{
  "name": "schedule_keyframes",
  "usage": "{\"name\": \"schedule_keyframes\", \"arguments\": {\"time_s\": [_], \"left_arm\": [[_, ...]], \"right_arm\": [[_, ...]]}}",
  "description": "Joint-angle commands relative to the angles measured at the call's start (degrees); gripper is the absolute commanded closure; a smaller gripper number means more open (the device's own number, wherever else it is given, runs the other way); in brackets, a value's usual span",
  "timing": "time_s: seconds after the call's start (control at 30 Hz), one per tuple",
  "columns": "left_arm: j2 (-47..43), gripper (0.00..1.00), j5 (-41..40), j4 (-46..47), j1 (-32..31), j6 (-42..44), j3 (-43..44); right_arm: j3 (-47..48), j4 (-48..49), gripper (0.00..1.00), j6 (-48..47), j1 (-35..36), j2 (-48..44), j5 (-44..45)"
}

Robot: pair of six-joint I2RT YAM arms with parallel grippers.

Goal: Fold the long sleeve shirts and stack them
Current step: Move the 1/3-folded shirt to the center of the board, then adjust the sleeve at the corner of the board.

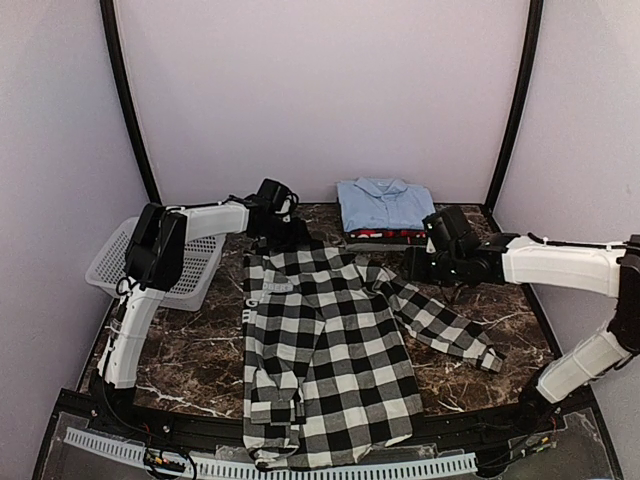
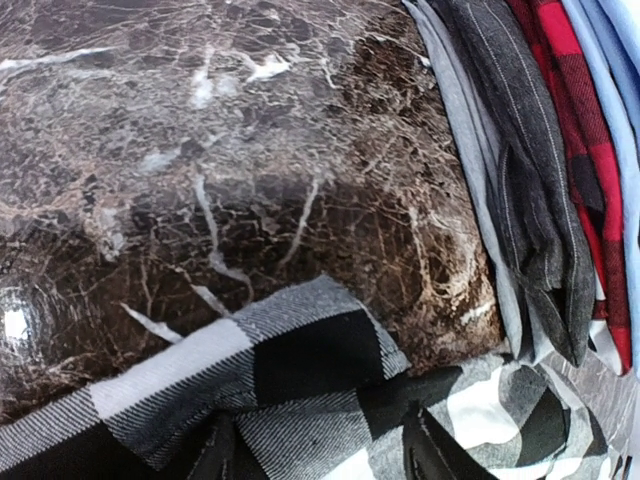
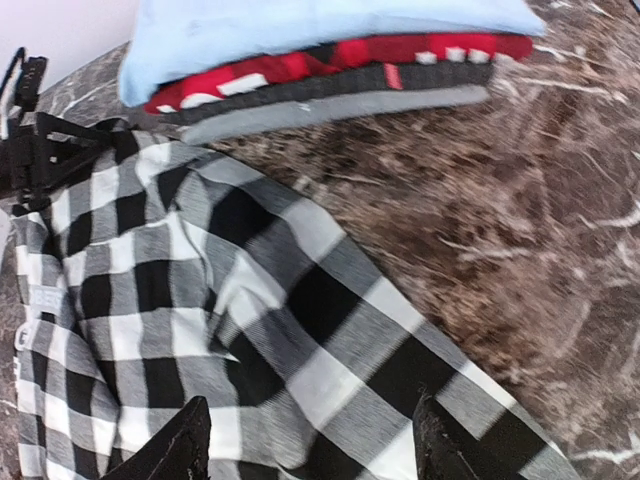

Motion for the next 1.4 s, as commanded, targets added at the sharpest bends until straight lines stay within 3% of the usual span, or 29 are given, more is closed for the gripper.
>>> {"name": "schedule_keyframes", "arguments": {"time_s": [0.0,0.1,0.23,0.37,0.57,0.9,1.2,1.37], "left_arm": [[-4.99,0.41,4.28,-3.1,-0.96,3.08,1.65],[-7.13,0.37,5.95,-3.27,-1.96,3.29,1.79],[-9.5,0.36,7.84,-3.96,-3.45,2.62,1.63],[-12.5,0.36,9.6,-5.86,-5.06,0.94,0.18],[-19.73,0.36,10.55,-5.93,-7.16,0.13,-6.12],[-28.05,0.36,11.22,-2.72,-8.08,-1.36,-14.71],[-29.09,0.36,11.09,-2.42,-8.05,-1.54,-16.44],[-29.16,0.36,11.08,-2.28,-8.09,-1.81,-17.2]], "right_arm": [[-7.17,-6.26,0.32,9.98,-1.68,-8.56,8.17],[-10.02,-11.18,0.29,15.37,-2.32,-12.24,10.83],[-12.41,-19.93,0.17,24.74,-2.82,-16.11,14.54],[-15.3,-28.53,0.18,37.15,-3.87,-19.84,13.99],[-20.07,-33.87,0.25,45.87,-5.79,-28.77,8.5],[-30.04,-31.5,0.28,50.45,-15.0,-36.3,-7.86],[-35.14,-32.02,0.29,49.92,-20.89,-37.79,-12.08],[-35.06,-28.43,0.31,48.23,-22.95,-33.5,-10.86]]}}
